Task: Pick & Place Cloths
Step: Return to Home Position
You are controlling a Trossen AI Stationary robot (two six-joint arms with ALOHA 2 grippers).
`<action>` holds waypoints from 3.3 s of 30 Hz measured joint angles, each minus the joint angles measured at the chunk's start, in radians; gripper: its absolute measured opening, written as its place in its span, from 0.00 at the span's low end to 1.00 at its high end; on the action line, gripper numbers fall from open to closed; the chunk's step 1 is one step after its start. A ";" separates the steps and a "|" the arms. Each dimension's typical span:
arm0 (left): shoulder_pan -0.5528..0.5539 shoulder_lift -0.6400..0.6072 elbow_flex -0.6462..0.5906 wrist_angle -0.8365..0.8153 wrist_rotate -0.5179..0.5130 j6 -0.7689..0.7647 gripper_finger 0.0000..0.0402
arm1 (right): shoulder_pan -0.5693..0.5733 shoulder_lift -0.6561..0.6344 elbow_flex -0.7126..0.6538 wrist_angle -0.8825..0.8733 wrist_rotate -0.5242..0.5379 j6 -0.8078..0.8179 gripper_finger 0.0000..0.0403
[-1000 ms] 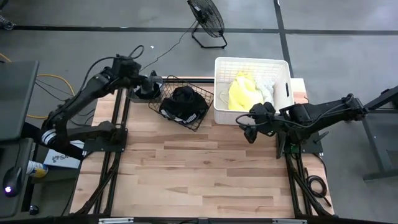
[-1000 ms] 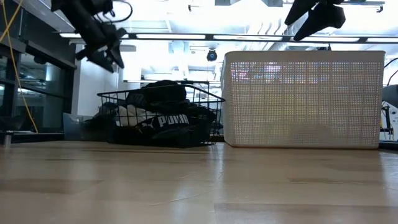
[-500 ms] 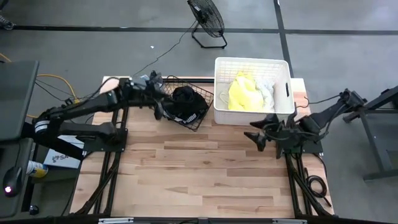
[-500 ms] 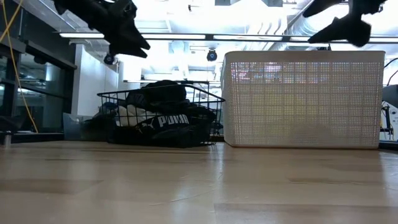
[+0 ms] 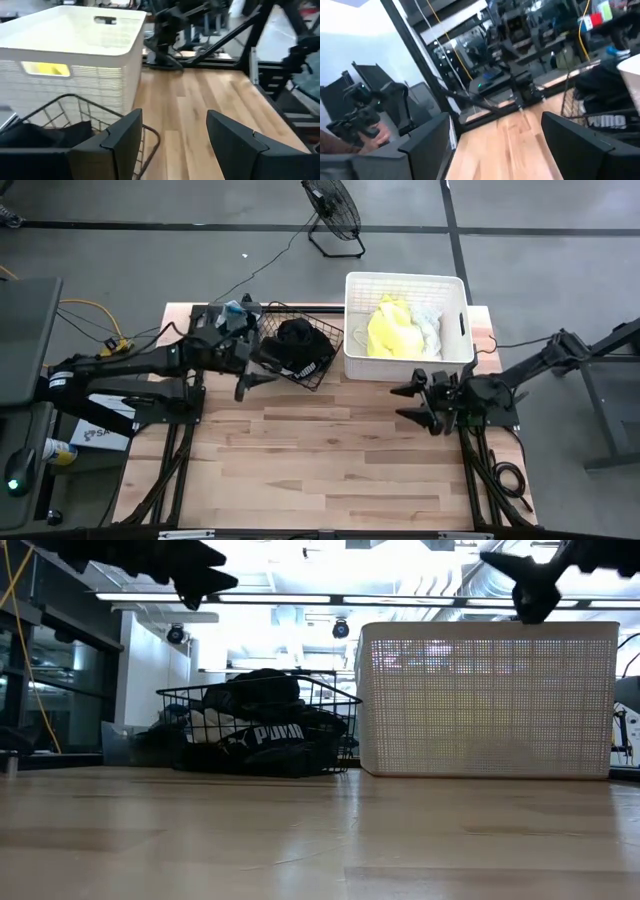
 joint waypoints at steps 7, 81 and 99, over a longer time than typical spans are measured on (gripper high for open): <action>-0.003 -0.089 -0.165 0.170 0.078 -0.044 0.54 | -0.130 -0.073 -0.093 0.059 -0.079 -0.017 0.76; -0.003 -0.776 -0.590 -0.023 -0.192 -0.137 0.54 | -0.642 -0.579 -0.241 -0.420 -0.851 0.125 0.76; -0.003 -0.775 -0.591 -0.014 -0.290 -0.141 0.54 | -0.640 -0.575 -0.242 -0.417 -0.854 0.131 0.76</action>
